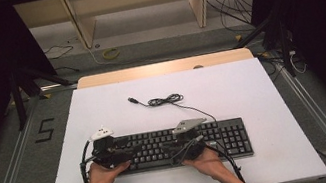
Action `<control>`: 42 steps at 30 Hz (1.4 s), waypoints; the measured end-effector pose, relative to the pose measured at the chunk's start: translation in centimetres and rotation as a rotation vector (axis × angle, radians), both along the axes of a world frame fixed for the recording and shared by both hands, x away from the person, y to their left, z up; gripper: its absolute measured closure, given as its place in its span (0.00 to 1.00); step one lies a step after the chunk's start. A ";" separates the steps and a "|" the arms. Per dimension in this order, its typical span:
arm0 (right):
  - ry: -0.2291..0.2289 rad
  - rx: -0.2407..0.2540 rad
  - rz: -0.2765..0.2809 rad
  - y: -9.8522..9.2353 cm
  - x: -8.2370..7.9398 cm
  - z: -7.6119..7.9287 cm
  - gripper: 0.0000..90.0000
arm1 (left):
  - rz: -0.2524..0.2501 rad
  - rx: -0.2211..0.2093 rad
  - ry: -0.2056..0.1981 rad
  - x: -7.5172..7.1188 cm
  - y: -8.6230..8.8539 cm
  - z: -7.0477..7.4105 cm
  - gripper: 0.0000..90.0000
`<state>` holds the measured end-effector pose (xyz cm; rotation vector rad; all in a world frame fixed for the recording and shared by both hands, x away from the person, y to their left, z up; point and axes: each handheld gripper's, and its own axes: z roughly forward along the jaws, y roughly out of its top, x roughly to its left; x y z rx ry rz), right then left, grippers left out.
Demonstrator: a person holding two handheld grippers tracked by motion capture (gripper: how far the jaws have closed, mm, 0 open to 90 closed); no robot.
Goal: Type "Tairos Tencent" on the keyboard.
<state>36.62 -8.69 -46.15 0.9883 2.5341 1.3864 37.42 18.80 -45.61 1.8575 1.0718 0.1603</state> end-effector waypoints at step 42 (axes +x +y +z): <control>0.012 -0.115 0.041 2.5 0.3 -2.4 1.00 | -0.014 0.011 -0.001 -0.9 0.1 -0.2 0.31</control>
